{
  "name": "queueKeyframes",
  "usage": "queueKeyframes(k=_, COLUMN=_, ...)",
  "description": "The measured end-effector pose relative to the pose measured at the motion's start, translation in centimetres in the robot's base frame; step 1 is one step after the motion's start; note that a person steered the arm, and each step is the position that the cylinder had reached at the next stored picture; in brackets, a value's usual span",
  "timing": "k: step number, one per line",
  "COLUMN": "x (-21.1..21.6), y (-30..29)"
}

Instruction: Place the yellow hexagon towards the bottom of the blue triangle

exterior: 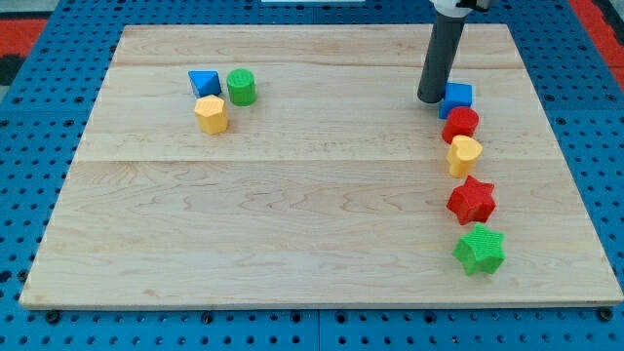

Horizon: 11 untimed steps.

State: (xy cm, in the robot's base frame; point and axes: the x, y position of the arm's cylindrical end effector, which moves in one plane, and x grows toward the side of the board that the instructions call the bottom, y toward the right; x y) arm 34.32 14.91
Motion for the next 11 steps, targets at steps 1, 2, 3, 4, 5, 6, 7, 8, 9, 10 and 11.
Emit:
queueKeyframes(k=1, x=0.3, y=-0.2)
queueKeyframes(k=2, x=0.4, y=-2.0)
queueKeyframes(k=3, x=4.3, y=-8.9)
queueKeyframes(k=4, x=10.0, y=-18.9)
queueKeyframes(k=5, x=9.8, y=-25.6)
queueKeyframes(k=6, x=5.0, y=-26.2)
queueKeyframes(k=7, x=1.4, y=-27.1)
queueKeyframes(k=8, x=-0.9, y=-27.0)
queueKeyframes(k=9, x=-2.7, y=-22.8)
queueKeyframes(k=10, x=-4.9, y=-24.8)
queueKeyframes(k=11, x=-6.0, y=-20.9)
